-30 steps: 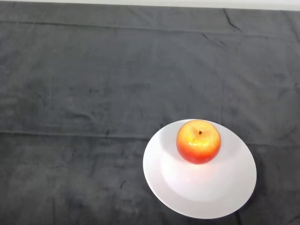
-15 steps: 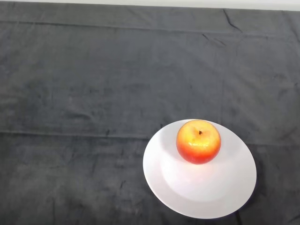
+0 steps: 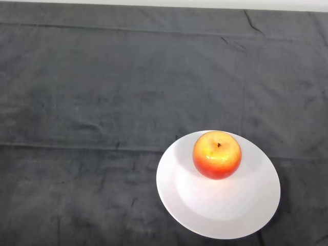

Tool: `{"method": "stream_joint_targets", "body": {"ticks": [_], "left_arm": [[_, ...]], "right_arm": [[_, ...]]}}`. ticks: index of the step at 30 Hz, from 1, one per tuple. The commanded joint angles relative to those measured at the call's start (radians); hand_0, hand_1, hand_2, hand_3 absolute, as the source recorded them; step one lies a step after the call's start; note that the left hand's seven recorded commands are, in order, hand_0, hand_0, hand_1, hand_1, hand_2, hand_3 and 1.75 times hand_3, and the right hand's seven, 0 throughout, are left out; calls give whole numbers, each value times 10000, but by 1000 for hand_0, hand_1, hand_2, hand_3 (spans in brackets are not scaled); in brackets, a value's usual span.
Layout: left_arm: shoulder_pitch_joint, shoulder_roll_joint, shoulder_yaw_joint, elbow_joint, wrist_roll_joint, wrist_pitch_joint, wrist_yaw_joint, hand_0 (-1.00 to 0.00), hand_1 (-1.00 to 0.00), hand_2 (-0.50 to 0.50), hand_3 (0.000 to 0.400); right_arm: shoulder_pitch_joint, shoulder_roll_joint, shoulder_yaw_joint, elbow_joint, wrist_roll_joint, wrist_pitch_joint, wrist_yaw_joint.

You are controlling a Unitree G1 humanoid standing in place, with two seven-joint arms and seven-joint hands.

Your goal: Move the apple to the plate

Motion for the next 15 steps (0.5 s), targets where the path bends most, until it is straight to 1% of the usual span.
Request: {"method": "stream_joint_targets", "body": {"ticks": [1,15], "left_arm": [[2,566,21,72,-27,-102,106,0,0,0,0],[-49,583,-3,137,15,-92,152,0,0,0,0]], "right_arm": [[183,-71,-65,365,43,-108,-3],[181,-71,-61,371,46,-112,-5]]}}
